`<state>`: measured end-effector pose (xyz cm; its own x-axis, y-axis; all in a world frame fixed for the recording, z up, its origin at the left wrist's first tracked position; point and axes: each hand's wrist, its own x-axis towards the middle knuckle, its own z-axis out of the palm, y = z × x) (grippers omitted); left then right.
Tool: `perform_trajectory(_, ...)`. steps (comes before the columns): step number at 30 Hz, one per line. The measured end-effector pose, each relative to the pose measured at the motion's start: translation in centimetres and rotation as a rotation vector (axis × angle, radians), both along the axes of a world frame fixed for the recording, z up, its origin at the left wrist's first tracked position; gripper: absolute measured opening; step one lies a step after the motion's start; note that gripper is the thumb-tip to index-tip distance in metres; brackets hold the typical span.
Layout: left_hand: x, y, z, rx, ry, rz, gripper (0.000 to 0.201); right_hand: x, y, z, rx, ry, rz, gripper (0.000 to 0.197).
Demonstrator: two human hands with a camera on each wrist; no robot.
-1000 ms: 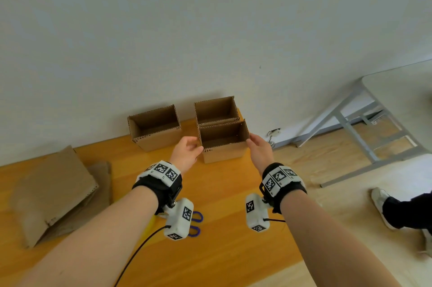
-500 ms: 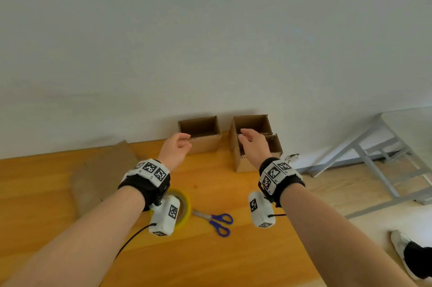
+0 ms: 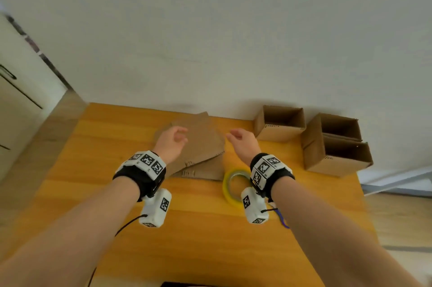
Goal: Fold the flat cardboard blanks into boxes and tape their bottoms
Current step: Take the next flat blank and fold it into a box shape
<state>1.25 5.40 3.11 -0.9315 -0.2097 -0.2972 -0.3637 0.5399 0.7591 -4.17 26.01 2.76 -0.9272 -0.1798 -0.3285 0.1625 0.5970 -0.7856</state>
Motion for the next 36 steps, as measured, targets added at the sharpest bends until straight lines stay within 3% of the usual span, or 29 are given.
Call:
perform_trajectory(7, 1.4, -4.8, -3.8, 0.025, -0.085, 0.109, 0.032, -0.3, -5.2, -2.2, 0.061, -0.081, 0.036, 0.047)
perform_trajectory(15, 1.9, -6.8, -8.2, 0.001, -0.261, 0.162, 0.045, -1.5, -6.7, -4.6, 0.219, -0.087, 0.046, 0.056)
perform_trajectory(21, 1.5, -6.6, -9.6, 0.226, -0.354, 0.281, 0.053, -2.2, -6.9, -5.9, 0.230, -0.136, -0.015, 0.063)
perform_trajectory(29, 1.2, -5.8, -7.6, 0.103, -0.239, 0.374, 0.052, -1.8, -5.6, -4.8, 0.122, -0.155, -0.059, 0.073)
perform_trajectory(36, 0.0, -2.9, -4.8, 0.074, -0.140, 0.264, 0.059, -0.6, -0.1, -1.7, 0.050, -0.024, -0.120, 0.066)
